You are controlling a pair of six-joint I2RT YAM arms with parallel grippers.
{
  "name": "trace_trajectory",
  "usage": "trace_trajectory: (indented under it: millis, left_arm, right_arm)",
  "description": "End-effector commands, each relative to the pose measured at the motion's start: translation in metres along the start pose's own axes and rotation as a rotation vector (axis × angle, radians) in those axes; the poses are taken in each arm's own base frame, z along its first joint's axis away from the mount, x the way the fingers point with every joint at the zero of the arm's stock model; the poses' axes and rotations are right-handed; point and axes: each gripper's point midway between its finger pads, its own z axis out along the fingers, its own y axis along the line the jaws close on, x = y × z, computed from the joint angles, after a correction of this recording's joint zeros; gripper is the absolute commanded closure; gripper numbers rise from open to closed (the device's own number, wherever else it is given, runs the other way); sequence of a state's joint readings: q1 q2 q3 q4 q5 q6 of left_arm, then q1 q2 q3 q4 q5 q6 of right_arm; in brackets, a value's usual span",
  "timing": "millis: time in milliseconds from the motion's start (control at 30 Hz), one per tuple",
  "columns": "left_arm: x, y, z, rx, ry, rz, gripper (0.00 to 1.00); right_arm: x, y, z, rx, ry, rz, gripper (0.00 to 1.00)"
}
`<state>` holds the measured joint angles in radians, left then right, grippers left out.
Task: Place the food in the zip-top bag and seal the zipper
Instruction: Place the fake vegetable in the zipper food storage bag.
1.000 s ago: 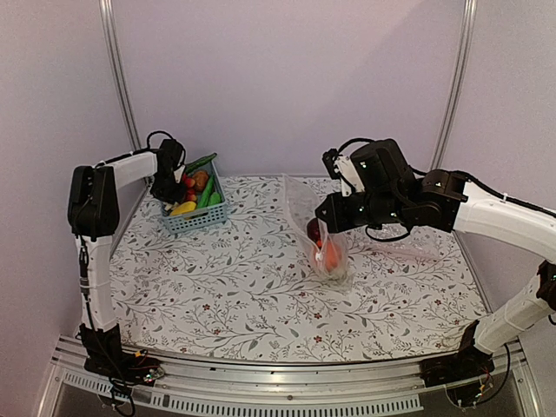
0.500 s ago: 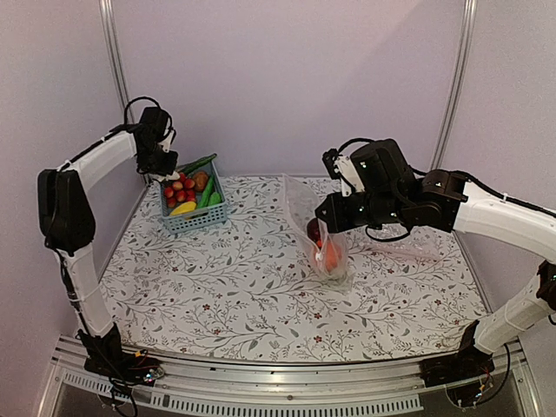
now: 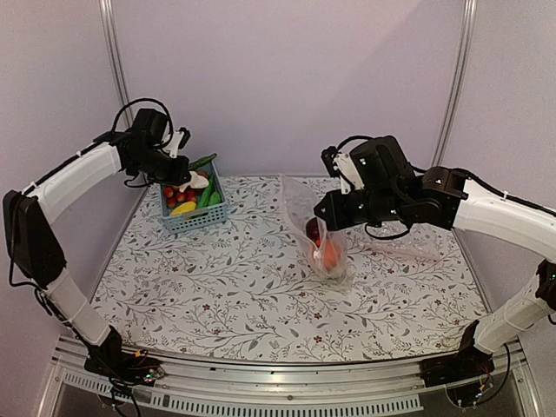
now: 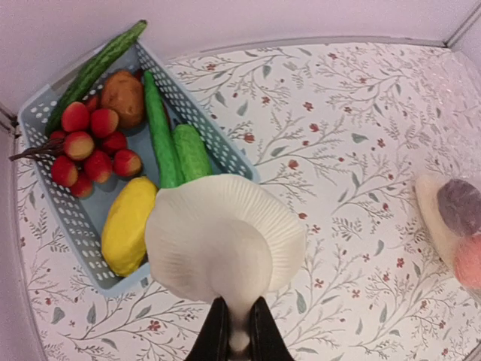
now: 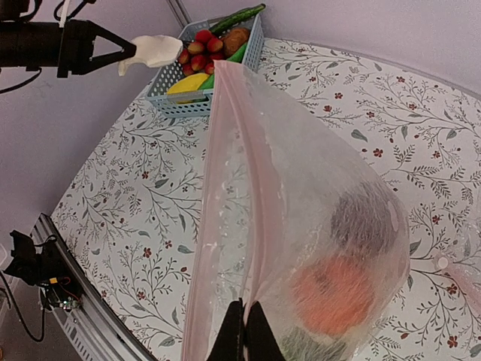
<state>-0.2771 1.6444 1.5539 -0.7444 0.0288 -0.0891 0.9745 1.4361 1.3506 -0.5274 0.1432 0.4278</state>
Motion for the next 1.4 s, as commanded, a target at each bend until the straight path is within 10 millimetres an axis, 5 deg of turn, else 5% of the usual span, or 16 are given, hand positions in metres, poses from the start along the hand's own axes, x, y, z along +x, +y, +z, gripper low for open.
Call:
trace_trajectory:
  millis: [0, 500, 767, 1367]
  left_arm:
    - [-0.007, -0.074, -0.04, 0.262, -0.103, -0.009, 0.93]
    - [0.027, -0.214, -0.142, 0.808, -0.157, -0.005, 0.93]
    - [0.049, -0.256, -0.132, 0.863, -0.061, 0.018, 0.93]
    - [0.045, -0.287, -0.088, 0.84, 0.054, -0.032, 0.94]
  right_arm:
    - [-0.006, 0.009, 0.003, -0.018, 0.01, -0.006, 1.0]
    - [-0.008, 0.014, 0.013, -0.02, 0.033, 0.007, 1.0]
    - [-0.008, 0.015, 0.012, -0.03, 0.03, 0.005, 1.0]
    - [-0.003, 0.03, 0.01, -0.118, 0.042, -0.005, 1.0]
